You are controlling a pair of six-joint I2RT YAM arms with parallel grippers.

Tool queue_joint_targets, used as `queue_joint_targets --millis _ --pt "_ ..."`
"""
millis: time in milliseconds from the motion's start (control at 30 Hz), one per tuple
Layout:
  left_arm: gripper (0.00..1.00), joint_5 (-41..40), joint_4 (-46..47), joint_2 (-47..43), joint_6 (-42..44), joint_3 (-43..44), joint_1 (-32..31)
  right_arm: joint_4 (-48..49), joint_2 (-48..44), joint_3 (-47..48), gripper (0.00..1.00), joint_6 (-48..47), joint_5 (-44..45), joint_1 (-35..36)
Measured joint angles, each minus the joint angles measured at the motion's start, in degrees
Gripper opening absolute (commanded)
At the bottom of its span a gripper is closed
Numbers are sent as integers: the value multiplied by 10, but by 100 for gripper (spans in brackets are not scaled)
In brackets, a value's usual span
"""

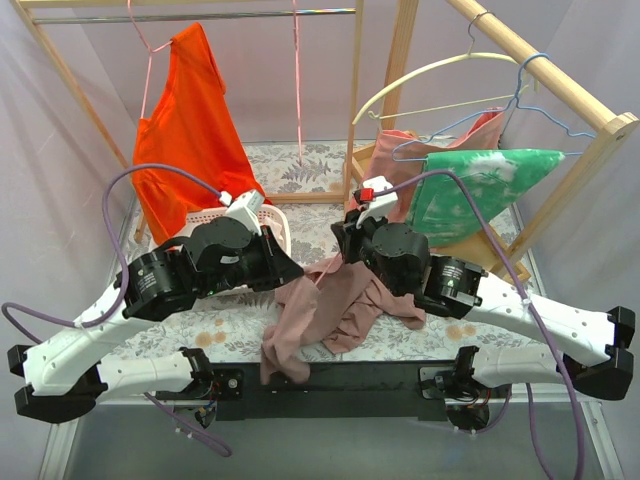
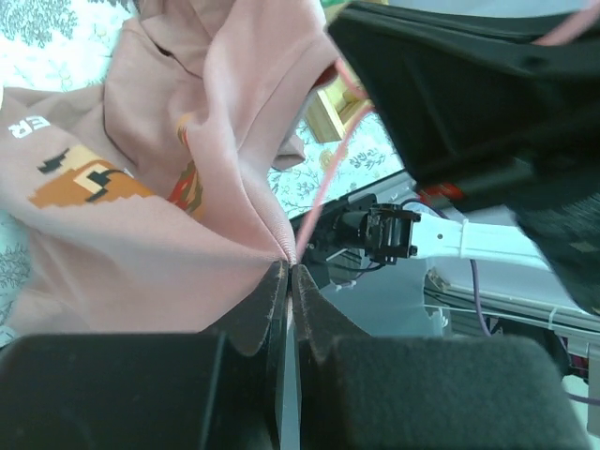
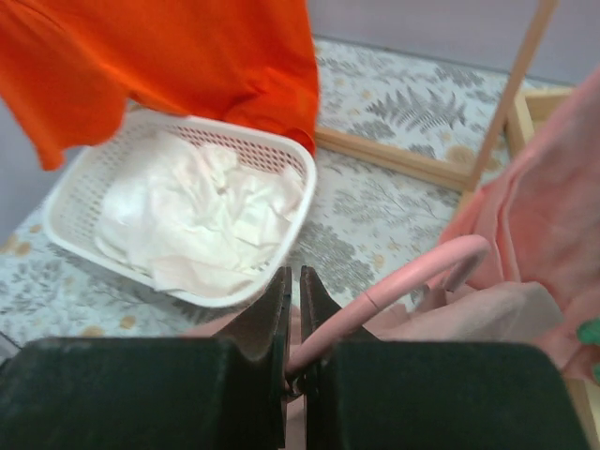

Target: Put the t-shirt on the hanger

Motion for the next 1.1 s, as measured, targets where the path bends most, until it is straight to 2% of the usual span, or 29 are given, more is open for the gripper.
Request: queue_joint_targets --millis 167,400,433,467,500,533,600,700,767,933,1100 --pt "0 -12 -14 7 18 43 0 -10 19 101 1 -42 13 55" --pt "0 -50 -29 13 44 170 0 -61 105 361 1 -117 25 118" --pt "8 -53 -28 8 46 172 0 -63 115 393 1 -126 24 125" --pt "20 -55 -27 1 47 172 0 -61 120 412 1 -133 24 129" --pt "25 -56 -27 -6 50 171 0 -59 119 414 1 -136 25 131" --pt "39 -57 -25 -12 53 168 0 -59 115 408 1 -138 26 132" --pt "54 -60 -25 -26 57 161 0 -54 104 376 1 -136 25 132" --pt "55 -63 -37 -37 61 163 0 -59 94 302 1 -130 12 120" --pt "51 -59 -45 -37 69 171 0 -73 108 276 1 -127 4 111" --pt "48 -24 -93 -13 97 201 0 -91 143 268 1 -130 -7 94" --pt "50 -11 -129 6 105 138 0 -90 145 272 1 -124 -25 74"
